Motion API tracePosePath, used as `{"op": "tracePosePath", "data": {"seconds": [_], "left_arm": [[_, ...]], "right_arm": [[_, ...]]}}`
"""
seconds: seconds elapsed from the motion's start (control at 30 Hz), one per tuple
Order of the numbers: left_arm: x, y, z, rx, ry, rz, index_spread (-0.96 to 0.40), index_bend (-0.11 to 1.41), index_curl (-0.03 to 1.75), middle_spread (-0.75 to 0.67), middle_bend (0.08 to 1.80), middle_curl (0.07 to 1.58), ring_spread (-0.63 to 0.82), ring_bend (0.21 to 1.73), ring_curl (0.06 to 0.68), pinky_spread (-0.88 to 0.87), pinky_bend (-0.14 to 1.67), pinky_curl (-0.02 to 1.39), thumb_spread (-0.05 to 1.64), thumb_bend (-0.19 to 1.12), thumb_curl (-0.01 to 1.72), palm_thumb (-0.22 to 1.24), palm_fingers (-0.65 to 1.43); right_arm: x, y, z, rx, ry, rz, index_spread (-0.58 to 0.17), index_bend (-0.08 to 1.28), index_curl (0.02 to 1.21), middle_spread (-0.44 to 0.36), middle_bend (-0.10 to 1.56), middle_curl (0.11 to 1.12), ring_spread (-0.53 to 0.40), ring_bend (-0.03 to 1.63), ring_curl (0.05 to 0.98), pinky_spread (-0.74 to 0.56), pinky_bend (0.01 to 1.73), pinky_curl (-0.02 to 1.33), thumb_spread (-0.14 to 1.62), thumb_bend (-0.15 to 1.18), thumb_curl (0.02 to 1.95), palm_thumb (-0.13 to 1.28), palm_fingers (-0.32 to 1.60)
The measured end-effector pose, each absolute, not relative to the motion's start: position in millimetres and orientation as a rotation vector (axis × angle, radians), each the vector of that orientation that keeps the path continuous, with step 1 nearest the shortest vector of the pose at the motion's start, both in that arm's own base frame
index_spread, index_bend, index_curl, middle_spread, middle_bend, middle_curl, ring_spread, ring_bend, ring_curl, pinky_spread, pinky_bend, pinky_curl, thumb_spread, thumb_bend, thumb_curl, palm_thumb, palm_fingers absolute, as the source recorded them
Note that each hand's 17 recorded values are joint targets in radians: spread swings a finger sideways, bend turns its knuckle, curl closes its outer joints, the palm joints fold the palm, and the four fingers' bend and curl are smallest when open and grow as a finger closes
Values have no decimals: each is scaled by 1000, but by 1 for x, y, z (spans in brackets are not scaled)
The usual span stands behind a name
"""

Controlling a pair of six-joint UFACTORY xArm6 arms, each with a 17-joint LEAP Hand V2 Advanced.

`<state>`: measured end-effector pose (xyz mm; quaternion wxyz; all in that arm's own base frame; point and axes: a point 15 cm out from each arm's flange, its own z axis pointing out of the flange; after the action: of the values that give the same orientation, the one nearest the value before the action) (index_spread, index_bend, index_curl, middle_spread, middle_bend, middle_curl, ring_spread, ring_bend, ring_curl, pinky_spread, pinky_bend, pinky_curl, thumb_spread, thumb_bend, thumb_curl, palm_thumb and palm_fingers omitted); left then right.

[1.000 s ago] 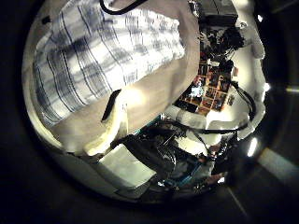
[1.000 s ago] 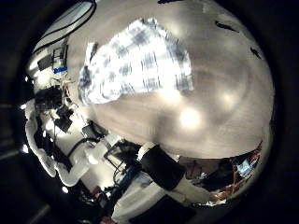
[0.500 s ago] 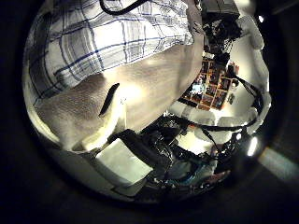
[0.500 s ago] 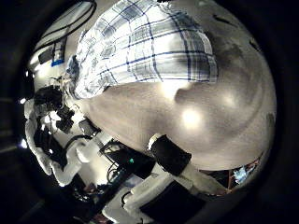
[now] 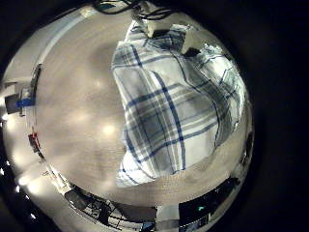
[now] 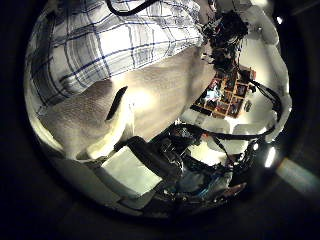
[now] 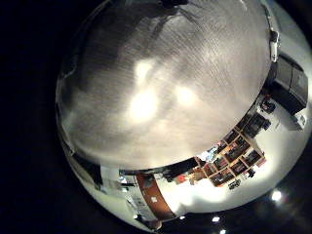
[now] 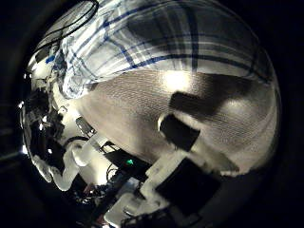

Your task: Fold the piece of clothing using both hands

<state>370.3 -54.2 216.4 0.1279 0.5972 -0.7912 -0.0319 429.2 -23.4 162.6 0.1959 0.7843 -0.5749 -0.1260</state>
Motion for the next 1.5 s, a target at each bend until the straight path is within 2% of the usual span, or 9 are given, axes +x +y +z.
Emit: {"op": "tracePosePath", "data": {"seconds": [0.03,0.07,0.1,0.17,0.23,0.43,0.7,1.13,1.5], "left_arm": [[370,-54,216,1736,-2303,-94,-47,197,509,120,173,338,316,585,221,439,204,352,1137,-20,353,503,209],[370,-53,216,1734,-2305,-95,-47,197,507,120,173,336,317,584,221,439,203,352,1137,-20,353,503,210],[370,-52,216,1735,-2305,-97,-47,199,507,120,172,334,318,583,220,439,202,351,1140,-18,353,505,212],[370,-51,216,1739,-2302,-97,-51,198,504,120,172,330,319,581,219,439,200,350,1143,-17,354,508,213],[370,-51,216,1738,-2302,-97,-52,197,502,120,172,327,320,578,218,434,201,351,1145,-18,354,509,215],[372,-53,220,1746,-2302,-83,-53,204,499,120,170,317,322,571,216,428,199,350,1147,-19,354,510,222],[370,-61,223,1727,-2322,-76,-61,210,496,120,172,311,323,562,213,421,196,344,1148,-19,354,510,230],[373,-78,204,1708,-2326,-97,-58,210,493,128,171,302,323,562,214,423,198,339,1149,-19,352,514,229],[383,-70,189,1718,-2306,-102,-52,218,491,143,172,300,340,544,210,433,196,337,1150,-18,355,529,221]], "right_arm": [[430,-22,163,2196,-1606,-343,-352,182,321,-181,545,466,-236,888,331,-17,717,230,1076,-10,369,599,857],[430,-21,164,2194,-1606,-333,-364,179,323,-198,565,477,-256,907,332,-123,787,235,1072,-8,375,618,971],[431,-22,165,2190,-1611,-325,-390,251,359,-212,621,506,-262,949,359,-219,860,269,1074,1,383,650,1208],[433,-24,169,2190,-1626,-306,-410,355,429,-231,703,558,-262,994,409,-306,929,321,1074,-1,395,691,1273],[433,-24,171,2189,-1630,-299,-421,524,510,-240,799,610,-259,1053,449,-322,1010,367,1081,0,408,732,1360],[434,-42,183,2171,-1599,-226,-393,862,689,-248,1025,748,-247,1236,546,-282,1246,487,1030,55,491,953,1253],[422,-89,202,2111,-1733,-164,-322,1048,796,-206,1215,844,-225,1356,629,-222,1361,592,984,54,613,1036,1143],[429,-118,261,2149,-1898,37,-266,1110,828,-166,1276,871,-213,1391,681,-187,1357,696,991,4,738,1044,1082],[433,1,317,2398,-1746,251,-252,1113,829,-155,1281,871,-211,1390,702,-185,1318,765,998,-11,806,1025,1082]]}}
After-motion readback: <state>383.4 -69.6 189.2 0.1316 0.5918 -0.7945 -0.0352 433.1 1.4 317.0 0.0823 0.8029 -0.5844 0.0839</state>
